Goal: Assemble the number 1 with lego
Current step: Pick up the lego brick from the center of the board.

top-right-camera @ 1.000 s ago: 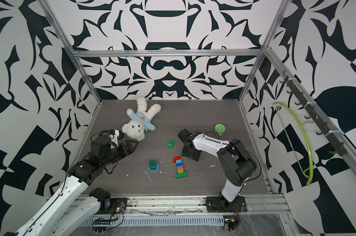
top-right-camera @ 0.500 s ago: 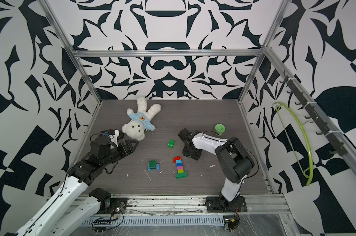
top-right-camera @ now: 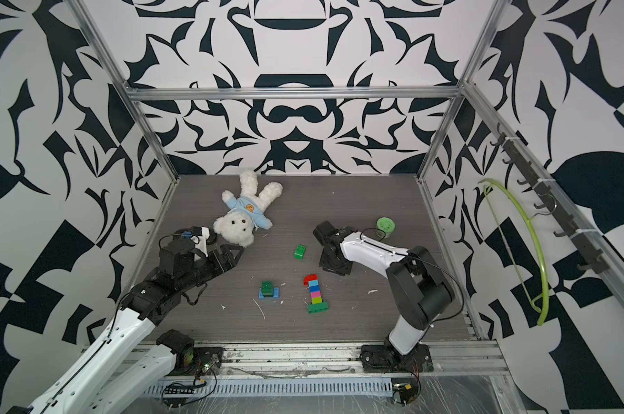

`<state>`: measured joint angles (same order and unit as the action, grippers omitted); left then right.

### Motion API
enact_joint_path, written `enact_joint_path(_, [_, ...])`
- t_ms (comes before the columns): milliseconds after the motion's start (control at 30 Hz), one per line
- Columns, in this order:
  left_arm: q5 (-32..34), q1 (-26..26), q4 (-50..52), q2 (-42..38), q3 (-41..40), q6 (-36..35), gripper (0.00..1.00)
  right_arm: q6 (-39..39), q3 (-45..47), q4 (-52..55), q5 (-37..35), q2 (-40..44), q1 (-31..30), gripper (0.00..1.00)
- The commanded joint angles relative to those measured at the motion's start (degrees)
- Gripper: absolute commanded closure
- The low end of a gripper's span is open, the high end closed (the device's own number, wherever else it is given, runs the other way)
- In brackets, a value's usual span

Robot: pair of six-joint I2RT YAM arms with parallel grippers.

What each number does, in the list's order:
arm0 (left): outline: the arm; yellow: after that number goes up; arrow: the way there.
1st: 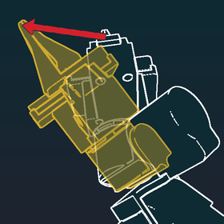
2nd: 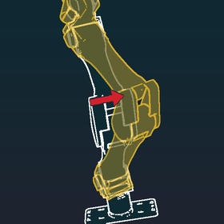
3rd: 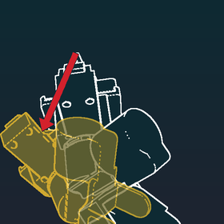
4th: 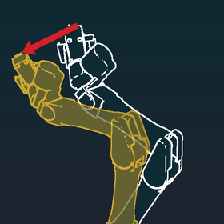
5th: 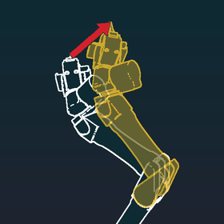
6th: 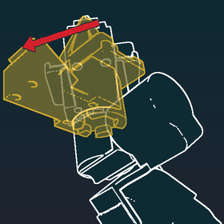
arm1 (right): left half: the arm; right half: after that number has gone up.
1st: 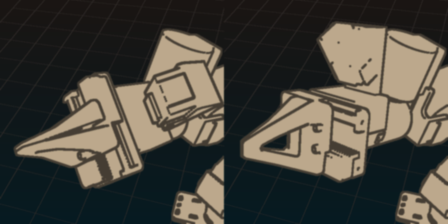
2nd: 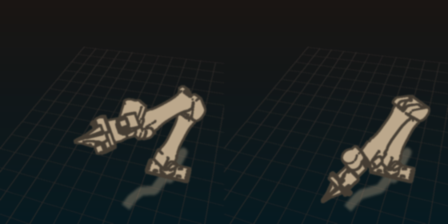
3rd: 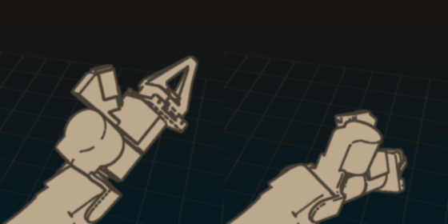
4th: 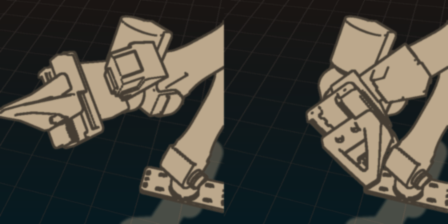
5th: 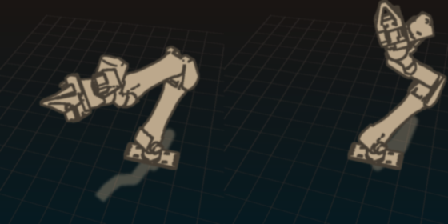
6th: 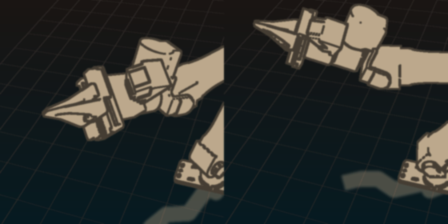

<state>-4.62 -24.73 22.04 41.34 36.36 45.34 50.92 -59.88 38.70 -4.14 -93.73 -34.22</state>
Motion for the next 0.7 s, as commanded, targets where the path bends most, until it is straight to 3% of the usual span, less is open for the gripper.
enact_joint_path(0, [1.0, -0.05, -2.28, -0.76, 0.19, -4.25, 0.09, -5.68, -1.0, -1.69, 3.62, 7.2, -0.15, 0.98])
enact_joint_path(267, [0.29, 0.0, -9.27, -4.25, 2.29, -19.77, 0.06, -15.93, -8.76, -1.96, 19.84, 14.06, -0.25, 1.0])
enact_joint_path(667, [-18.26, -0.04, -10.14, -5.61, 8.19, -51.27, 0.0, -18.69, -15.27, -5.51, 41.82, 17.18, -1.45, 1.0])
